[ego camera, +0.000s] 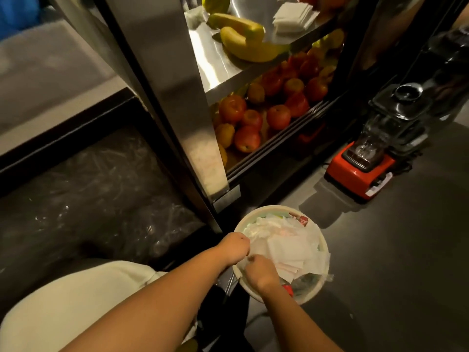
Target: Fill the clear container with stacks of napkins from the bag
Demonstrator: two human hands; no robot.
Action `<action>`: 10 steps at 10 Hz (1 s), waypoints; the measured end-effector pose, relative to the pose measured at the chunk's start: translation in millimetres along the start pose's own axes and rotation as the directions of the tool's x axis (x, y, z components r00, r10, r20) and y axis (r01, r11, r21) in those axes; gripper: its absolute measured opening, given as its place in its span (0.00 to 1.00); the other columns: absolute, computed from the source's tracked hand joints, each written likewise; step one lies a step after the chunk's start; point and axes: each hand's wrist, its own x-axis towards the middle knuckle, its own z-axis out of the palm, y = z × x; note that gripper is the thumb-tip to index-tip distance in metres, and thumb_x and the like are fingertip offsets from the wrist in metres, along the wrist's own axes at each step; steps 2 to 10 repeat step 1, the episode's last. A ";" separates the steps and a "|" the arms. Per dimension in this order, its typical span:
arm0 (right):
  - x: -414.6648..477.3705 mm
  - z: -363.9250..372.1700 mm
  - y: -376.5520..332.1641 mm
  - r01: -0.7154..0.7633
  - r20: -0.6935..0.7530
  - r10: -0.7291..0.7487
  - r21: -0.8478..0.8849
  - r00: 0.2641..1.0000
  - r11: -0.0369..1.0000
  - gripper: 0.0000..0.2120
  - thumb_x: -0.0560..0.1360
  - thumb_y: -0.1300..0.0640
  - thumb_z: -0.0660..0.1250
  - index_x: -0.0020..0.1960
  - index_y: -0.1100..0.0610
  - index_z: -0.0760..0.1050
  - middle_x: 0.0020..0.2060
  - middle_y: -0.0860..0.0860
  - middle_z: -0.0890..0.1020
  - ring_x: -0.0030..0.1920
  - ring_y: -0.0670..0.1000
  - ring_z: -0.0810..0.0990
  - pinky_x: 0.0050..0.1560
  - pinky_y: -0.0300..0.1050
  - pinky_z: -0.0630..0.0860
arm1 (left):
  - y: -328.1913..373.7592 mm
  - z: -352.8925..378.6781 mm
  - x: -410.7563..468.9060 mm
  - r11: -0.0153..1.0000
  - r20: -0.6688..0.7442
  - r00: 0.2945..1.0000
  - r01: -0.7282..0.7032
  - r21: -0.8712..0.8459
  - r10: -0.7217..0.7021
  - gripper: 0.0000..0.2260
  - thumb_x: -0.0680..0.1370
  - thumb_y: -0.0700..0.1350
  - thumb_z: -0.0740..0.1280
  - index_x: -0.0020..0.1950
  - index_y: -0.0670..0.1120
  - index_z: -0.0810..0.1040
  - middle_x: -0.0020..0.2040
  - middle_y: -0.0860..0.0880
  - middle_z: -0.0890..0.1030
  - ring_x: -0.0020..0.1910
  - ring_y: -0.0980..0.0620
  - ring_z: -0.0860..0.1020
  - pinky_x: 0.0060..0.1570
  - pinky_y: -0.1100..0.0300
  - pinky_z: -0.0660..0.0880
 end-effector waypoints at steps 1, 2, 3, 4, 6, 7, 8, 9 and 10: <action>-15.1 -18.4 -10.5 -0.003 -0.065 0.009 0.101 0.998 0.995 0.21 0.78 0.61 0.60 0.71 0.58 0.73 0.67 0.57 0.77 0.67 0.57 0.75 0.67 0.44 0.70 | 2.1 1.0 -12.1 0.994 -0.065 0.998 -0.015 -0.106 0.008 0.16 0.76 0.31 0.60 0.58 0.42 0.81 0.56 0.42 0.78 0.55 0.41 0.77 0.53 0.55 0.76; -15.1 -18.4 -10.5 -0.003 -0.065 0.009 0.101 0.998 0.995 0.21 0.78 0.61 0.60 0.71 0.58 0.73 0.67 0.57 0.77 0.67 0.57 0.75 0.67 0.44 0.70 | 2.1 1.0 -12.1 0.994 -0.065 0.998 -0.015 -0.106 0.008 0.16 0.76 0.31 0.60 0.58 0.42 0.81 0.56 0.42 0.78 0.55 0.41 0.77 0.53 0.55 0.76; -15.1 -18.4 -10.5 -0.003 -0.065 0.009 0.101 0.998 0.995 0.21 0.78 0.61 0.60 0.71 0.58 0.73 0.67 0.57 0.77 0.67 0.57 0.75 0.67 0.44 0.70 | 2.1 1.0 -12.1 0.994 -0.065 0.998 -0.015 -0.106 0.008 0.16 0.76 0.31 0.60 0.58 0.42 0.81 0.56 0.42 0.78 0.55 0.41 0.77 0.53 0.55 0.76; -15.1 -18.4 -10.5 -0.003 -0.065 0.009 0.101 0.998 0.995 0.21 0.78 0.61 0.60 0.71 0.58 0.73 0.67 0.57 0.77 0.67 0.57 0.75 0.67 0.44 0.70 | 2.1 1.0 -12.1 0.994 -0.065 0.998 -0.015 -0.106 0.008 0.16 0.76 0.31 0.60 0.58 0.42 0.81 0.56 0.42 0.78 0.55 0.41 0.77 0.53 0.55 0.76; -15.1 -18.4 -10.5 -0.003 -0.065 0.009 0.101 0.998 0.995 0.21 0.78 0.61 0.60 0.71 0.58 0.73 0.67 0.57 0.77 0.67 0.57 0.75 0.67 0.44 0.70 | 2.1 1.0 -12.1 0.994 -0.065 0.998 -0.015 -0.106 0.008 0.16 0.76 0.31 0.60 0.58 0.42 0.81 0.56 0.42 0.78 0.55 0.41 0.77 0.53 0.55 0.76; -15.1 -18.4 -10.5 -0.003 -0.065 0.009 0.101 0.998 0.995 0.21 0.78 0.61 0.60 0.71 0.58 0.73 0.67 0.57 0.77 0.67 0.57 0.75 0.67 0.44 0.70 | 2.1 1.0 -12.1 0.994 -0.065 0.998 -0.015 -0.106 0.008 0.16 0.76 0.31 0.60 0.58 0.42 0.81 0.56 0.42 0.78 0.55 0.41 0.77 0.53 0.55 0.76; -15.1 -18.4 -10.5 -0.003 -0.065 0.009 0.101 0.998 0.995 0.21 0.78 0.61 0.60 0.71 0.58 0.73 0.67 0.57 0.77 0.67 0.57 0.75 0.67 0.44 0.70 | 2.1 1.0 -12.1 0.994 -0.065 0.998 -0.015 -0.106 0.008 0.16 0.76 0.31 0.60 0.58 0.42 0.81 0.56 0.42 0.78 0.55 0.41 0.77 0.53 0.55 0.76; -15.1 -18.4 -10.5 -0.003 -0.065 0.009 0.101 0.998 0.995 0.21 0.78 0.61 0.60 0.71 0.58 0.73 0.67 0.57 0.77 0.67 0.57 0.75 0.67 0.44 0.70 | 2.1 1.0 -12.1 0.994 -0.065 0.998 -0.015 -0.106 0.008 0.16 0.76 0.31 0.60 0.58 0.42 0.81 0.56 0.42 0.78 0.55 0.41 0.77 0.53 0.55 0.76; -15.1 -18.4 -10.5 -0.003 -0.065 0.009 0.101 0.998 0.995 0.21 0.78 0.61 0.60 0.71 0.58 0.73 0.67 0.57 0.77 0.67 0.57 0.75 0.67 0.44 0.70 | 2.1 1.0 -12.1 0.994 -0.065 0.998 -0.015 -0.106 0.008 0.16 0.76 0.31 0.60 0.58 0.42 0.81 0.56 0.42 0.78 0.55 0.41 0.77 0.53 0.55 0.76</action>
